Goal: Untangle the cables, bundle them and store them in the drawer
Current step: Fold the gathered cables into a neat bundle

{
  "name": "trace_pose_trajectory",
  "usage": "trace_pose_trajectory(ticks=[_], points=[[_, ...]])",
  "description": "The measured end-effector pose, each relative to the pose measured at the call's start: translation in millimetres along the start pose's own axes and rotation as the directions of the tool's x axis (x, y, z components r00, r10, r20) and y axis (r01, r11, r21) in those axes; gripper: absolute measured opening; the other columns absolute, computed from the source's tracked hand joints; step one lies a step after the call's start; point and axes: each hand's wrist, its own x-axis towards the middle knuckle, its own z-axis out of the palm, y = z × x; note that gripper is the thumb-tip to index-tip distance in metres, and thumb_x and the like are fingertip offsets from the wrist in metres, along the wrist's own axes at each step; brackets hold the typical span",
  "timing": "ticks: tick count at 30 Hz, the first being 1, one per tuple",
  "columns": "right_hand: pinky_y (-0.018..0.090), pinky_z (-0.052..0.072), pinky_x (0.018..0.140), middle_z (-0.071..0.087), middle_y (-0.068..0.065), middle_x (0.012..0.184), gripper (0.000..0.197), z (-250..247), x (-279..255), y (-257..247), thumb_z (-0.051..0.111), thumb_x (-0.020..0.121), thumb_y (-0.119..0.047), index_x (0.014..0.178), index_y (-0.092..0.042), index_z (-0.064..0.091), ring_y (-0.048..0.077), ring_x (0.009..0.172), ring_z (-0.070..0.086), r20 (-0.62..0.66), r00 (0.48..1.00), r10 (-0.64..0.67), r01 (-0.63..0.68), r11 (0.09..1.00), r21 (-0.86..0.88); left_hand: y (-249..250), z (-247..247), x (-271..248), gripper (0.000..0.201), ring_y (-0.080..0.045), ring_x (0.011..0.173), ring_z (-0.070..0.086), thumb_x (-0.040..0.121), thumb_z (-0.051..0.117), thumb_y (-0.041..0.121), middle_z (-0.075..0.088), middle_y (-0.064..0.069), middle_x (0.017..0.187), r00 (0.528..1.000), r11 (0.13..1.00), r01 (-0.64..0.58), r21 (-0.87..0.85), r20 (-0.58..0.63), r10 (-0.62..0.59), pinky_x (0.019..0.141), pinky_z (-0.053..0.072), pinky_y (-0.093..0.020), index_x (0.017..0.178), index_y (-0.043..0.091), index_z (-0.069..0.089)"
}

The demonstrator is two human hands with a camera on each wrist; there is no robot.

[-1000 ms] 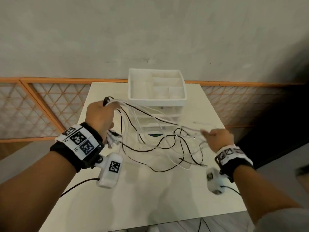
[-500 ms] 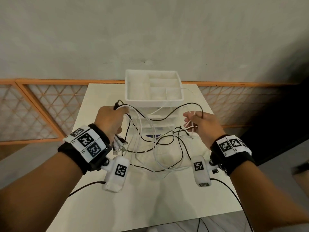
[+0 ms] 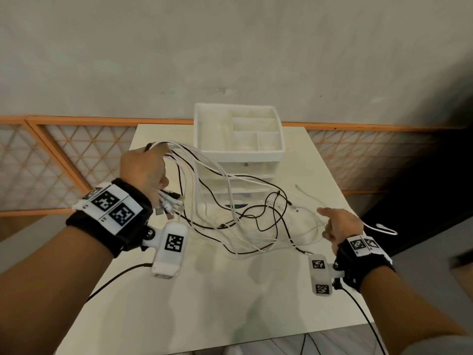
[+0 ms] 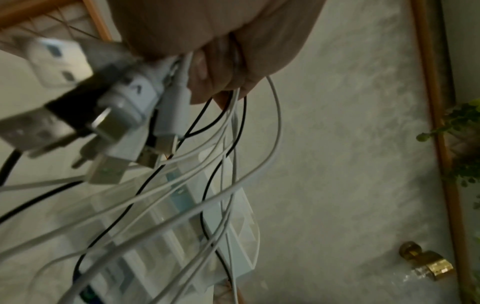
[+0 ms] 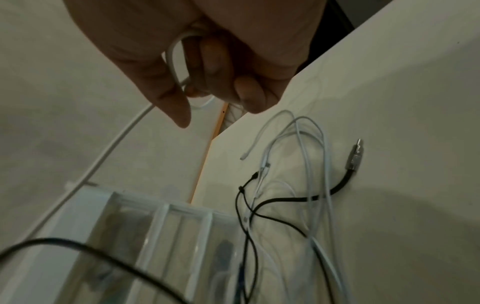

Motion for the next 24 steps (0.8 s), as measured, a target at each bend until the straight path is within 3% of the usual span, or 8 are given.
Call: trace_pose_trajectory(ticks=[8, 11, 13, 16, 18, 20, 22, 24], points=[[0.025, 0.01, 0.047, 0.024, -0.006, 0.048, 0.024, 18.5, -4.7, -28.7, 0.061, 0.085, -0.012, 0.069, -0.02, 0.046, 0.011, 0.036, 0.018, 0.194, 0.979, -0.068, 0.012, 0.96, 0.278, -7.2, 16.8, -9.5, 0.008, -0.012, 0.03, 0.021, 0.087, 0.062, 0.014, 0.028, 0.0, 0.047, 0.997, 0.996, -0.04, 0.078, 0.075, 0.034, 0.035, 0.02, -0.014, 0.084, 0.01, 0.057], [0.021, 0.016, 0.047, 0.035, 0.0, 0.052, 0.027, 22.3, 0.5, -26.5, 0.051, 0.08, -0.001, 0.062, -0.018, 0.041, 0.012, 0.036, 0.025, 0.171, 0.981, -0.087, 0.068, 0.991, 0.115, -1.5, 17.2, -8.3, 0.017, -0.012, 0.03, 0.022, 0.087, 0.063, 0.014, 0.028, 0.002, 0.044, 0.995, 0.996, -0.05, 0.068, 0.088, 0.044, 0.035, 0.021, -0.014, 0.073, 0.011, 0.054], [0.022, 0.029, 0.047, 0.046, 0.007, 0.061, 0.02, 20.1, 5.8, -20.3, 0.056, 0.079, 0.001, 0.069, -0.015, 0.051, 0.017, 0.044, 0.037, 0.188, 0.964, -0.185, 0.22, 0.958, -0.186, 4.5, 14.2, -6.2, 0.019, -0.011, 0.03, 0.021, 0.086, 0.063, 0.013, 0.028, 0.003, 0.042, 0.995, 0.997, -0.062, 0.043, 0.078, 0.058, 0.035, 0.02, -0.015, 0.07, 0.012, 0.054], [0.025, 0.038, 0.055, 0.058, 0.002, 0.072, 0.022, 13.0, 9.6, -11.2, 0.063, 0.073, -0.001, 0.083, -0.019, 0.055, 0.027, 0.07, 0.058, 0.239, 0.928, -0.284, 0.369, 0.63, -0.683, 15.7, 6.6, -2.7, 0.016, -0.011, 0.029, 0.022, 0.084, 0.064, 0.014, 0.029, 0.005, 0.041, 0.997, 0.997, -0.08, 0.002, 0.022, 0.08, 0.035, 0.021, -0.015, 0.071, 0.013, 0.056], [0.028, 0.042, 0.062, 0.057, 0.003, 0.076, 0.032, 8.5, 10.5, -4.3, 0.058, 0.074, -0.003, 0.097, -0.024, 0.047, 0.03, 0.081, 0.061, 0.231, 0.921, -0.313, 0.348, 0.4, -0.848, 23.7, 2.8, -0.6, 0.014, -0.012, 0.03, 0.024, 0.081, 0.066, 0.014, 0.031, 0.004, 0.042, 0.995, 0.993, -0.1, -0.055, -0.016, 0.099, 0.037, 0.021, -0.017, 0.07, 0.015, 0.057], [0.031, 0.044, 0.065, 0.054, 0.005, 0.08, 0.043, 6.9, 12.5, 0.7, 0.056, 0.078, -0.006, 0.113, -0.029, 0.044, 0.03, 0.081, 0.057, 0.195, 0.926, -0.322, 0.293, 0.292, -0.91, 28.3, 2.3, -0.5, 0.016, -0.014, 0.033, 0.023, 0.077, 0.067, 0.014, 0.031, 0.001, 0.048, 0.992, 0.988, -0.124, -0.09, -0.021, 0.123, 0.039, 0.021, -0.017, 0.066, 0.016, 0.057], [0.032, 0.046, 0.069, 0.057, 0.008, 0.086, 0.041, 8.9, 13.1, 0.9, 0.063, 0.082, -0.014, 0.119, -0.027, 0.051, 0.031, 0.084, 0.056, 0.151, 0.938, -0.313, 0.262, 0.35, -0.899, 27.7, 5.0, -2.6, 0.015, -0.014, 0.035, 0.022, 0.079, 0.066, 0.015, 0.03, 0.003, 0.046, 0.99, 0.986, -0.141, -0.089, 0.002, 0.142, 0.038, 0.021, -0.017, 0.067, 0.015, 0.057], [0.031, 0.049, 0.076, 0.067, 0.011, 0.093, 0.023, 11.9, 14.9, -3.6, 0.072, 0.085, -0.03, 0.105, -0.019, 0.067, 0.032, 0.092, 0.061, 0.114, 0.951, -0.286, 0.257, 0.532, -0.807, 23.3, 7.7, -4.7, 0.013, -0.012, 0.034, 0.021, 0.083, 0.064, 0.014, 0.029, 0.002, 0.046, 0.989, 0.987, -0.146, -0.065, 0.029, 0.148, 0.037, 0.021, -0.017, 0.071, 0.015, 0.057]])
